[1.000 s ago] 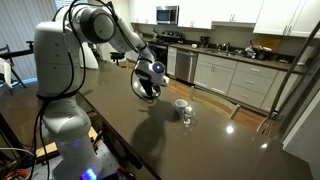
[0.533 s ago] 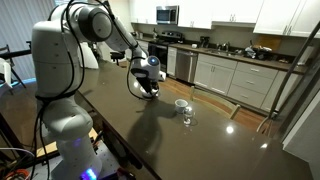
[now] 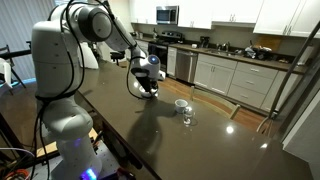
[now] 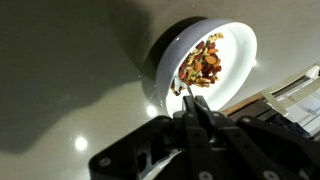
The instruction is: Use the spoon to move some of the object from the bowl to the white cup
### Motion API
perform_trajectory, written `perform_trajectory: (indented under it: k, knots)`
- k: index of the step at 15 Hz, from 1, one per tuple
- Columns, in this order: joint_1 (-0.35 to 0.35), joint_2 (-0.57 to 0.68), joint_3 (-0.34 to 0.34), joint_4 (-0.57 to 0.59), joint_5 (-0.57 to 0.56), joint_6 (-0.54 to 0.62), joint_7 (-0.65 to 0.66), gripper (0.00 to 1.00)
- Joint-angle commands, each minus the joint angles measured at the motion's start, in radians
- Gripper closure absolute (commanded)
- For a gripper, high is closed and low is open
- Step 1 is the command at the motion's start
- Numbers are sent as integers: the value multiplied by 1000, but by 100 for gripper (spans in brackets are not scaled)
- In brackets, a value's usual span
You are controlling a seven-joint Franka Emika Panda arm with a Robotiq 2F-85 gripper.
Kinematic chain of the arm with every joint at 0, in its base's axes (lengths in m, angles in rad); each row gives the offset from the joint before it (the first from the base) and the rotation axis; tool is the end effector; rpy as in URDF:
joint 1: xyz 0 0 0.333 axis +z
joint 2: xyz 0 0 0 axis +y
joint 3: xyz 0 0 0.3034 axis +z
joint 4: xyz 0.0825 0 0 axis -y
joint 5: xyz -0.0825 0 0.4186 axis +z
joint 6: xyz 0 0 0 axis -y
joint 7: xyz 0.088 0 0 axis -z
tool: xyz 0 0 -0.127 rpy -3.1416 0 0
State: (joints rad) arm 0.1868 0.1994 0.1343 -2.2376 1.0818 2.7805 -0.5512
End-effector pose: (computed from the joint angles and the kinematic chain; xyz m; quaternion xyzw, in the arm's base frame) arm 0.5658 0.1541 0.2459 -0.9502 0.0495 -0.1721 0.2549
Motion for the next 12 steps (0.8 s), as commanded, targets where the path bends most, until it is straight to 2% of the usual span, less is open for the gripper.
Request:
perform_trajectory:
  k: [1,7,12]
  knots:
    - [-15,2,3,4,31,-83,2,96]
    - [-21,15,-7,11,79,-167,-6,96]
    - [-45,20,-11,13,207,-215,-71,96]
